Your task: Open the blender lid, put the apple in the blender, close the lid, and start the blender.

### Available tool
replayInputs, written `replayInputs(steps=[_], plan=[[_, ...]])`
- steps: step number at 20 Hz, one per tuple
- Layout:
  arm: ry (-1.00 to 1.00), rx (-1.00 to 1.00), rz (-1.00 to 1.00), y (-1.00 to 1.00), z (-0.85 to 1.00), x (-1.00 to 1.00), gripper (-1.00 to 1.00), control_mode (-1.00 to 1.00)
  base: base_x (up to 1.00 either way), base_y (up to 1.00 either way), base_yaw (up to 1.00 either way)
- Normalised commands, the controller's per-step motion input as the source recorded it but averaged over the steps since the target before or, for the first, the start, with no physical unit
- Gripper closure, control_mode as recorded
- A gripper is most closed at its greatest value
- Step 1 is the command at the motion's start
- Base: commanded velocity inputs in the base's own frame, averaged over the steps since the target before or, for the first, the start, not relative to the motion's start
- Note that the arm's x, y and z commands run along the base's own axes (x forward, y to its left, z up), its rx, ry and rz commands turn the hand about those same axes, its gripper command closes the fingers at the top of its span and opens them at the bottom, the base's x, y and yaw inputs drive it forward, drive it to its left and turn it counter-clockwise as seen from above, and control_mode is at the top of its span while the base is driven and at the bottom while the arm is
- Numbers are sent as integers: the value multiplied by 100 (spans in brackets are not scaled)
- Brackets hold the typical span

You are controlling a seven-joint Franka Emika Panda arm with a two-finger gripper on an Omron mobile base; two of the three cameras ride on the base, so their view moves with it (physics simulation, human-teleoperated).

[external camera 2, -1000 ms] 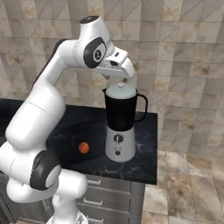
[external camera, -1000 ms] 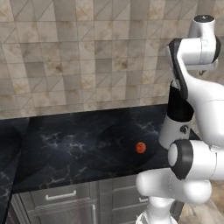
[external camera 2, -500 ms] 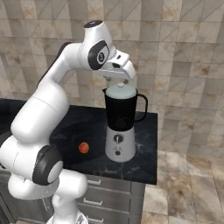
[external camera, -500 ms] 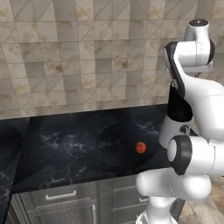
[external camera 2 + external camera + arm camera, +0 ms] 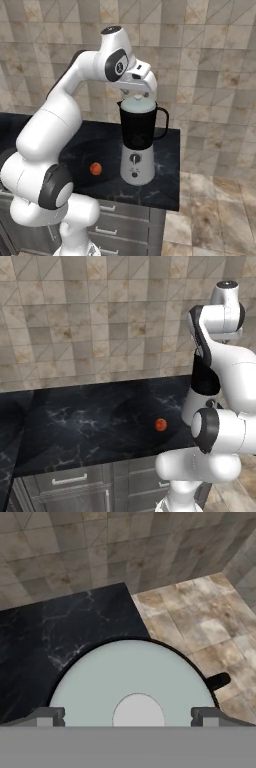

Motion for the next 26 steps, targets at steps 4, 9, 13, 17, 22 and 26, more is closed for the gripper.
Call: replayInputs(steps=[4,9,13,17,22,26], plan=[[0,0,0,0,-10,0,-100,-100,0,0,0],[1,0,0,0,-12,0,-100,-100,0,0,0],[1,1,0,-6,-12,0,-100,-100,0,0,0],[3,0,0,-3,-16,0,100,-100,0,0,0],[0,3,0,-4,-9,0,100,-100,0,0,0],[0,4,0,0,-1,0,100,-100,0,0,0]])
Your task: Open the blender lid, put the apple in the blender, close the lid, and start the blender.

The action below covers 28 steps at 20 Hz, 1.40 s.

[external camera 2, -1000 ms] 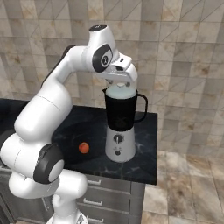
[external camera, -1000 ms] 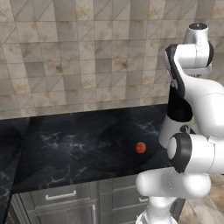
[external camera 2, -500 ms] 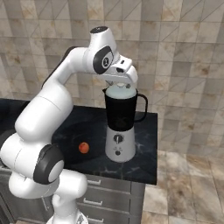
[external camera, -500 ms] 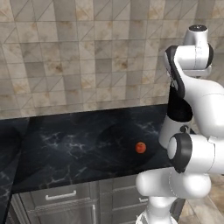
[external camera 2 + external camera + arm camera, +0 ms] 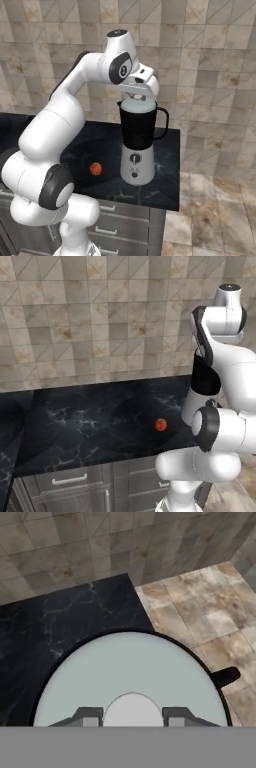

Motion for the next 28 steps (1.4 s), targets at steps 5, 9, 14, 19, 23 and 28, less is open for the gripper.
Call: replayInputs(steps=[5,9,14,19,23,28], plan=[[0,2,0,0,0,0,100,-100,0,0,0],[-2,0,0,0,8,-15,100,-100,0,0,0],[-15,0,0,0,49,-30,100,-100,0,0,0],[-25,0,0,0,74,-38,100,-100,0,0,0],[-14,0,2,15,67,-34,100,-100,0,0,0],[-6,0,3,40,37,-42,100,-100,0,0,0]])
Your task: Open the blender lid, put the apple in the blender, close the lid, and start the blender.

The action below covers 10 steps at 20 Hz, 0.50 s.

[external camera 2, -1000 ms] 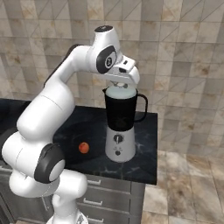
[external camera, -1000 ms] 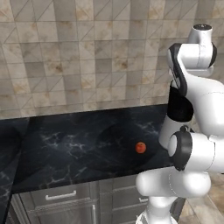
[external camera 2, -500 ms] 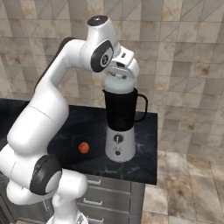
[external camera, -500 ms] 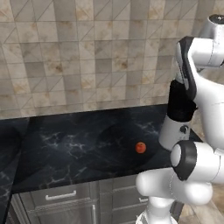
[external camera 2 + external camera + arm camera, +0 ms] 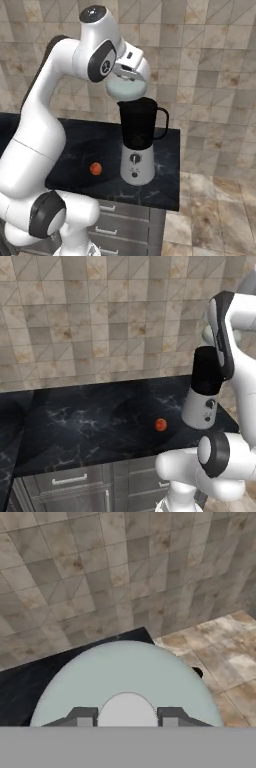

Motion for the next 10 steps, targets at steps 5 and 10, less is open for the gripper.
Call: replayInputs(steps=[5,10], plan=[[2,-1,6,83,3,-31,100,-100,0,0,0],[12,-5,5,100,0,-5,100,-100,0,0,0]])
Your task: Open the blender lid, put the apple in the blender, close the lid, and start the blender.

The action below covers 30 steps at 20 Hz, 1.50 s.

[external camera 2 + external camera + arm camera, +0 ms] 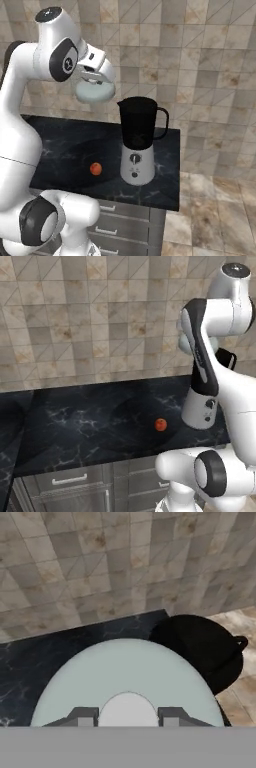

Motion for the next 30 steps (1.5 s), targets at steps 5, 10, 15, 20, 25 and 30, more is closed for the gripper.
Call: replayInputs(steps=[5,10,15,20,25,30], plan=[[18,-7,3,100,-5,0,100,-100,0,0,0],[25,-8,1,100,-27,5,100,-100,0,0,0],[26,-4,3,61,-60,17,100,-100,0,0,0],[14,0,7,27,-81,19,100,-100,0,0,0],[6,0,6,11,-94,16,100,-100,0,0,0],[3,0,5,5,-95,23,100,-100,0,0,0]])
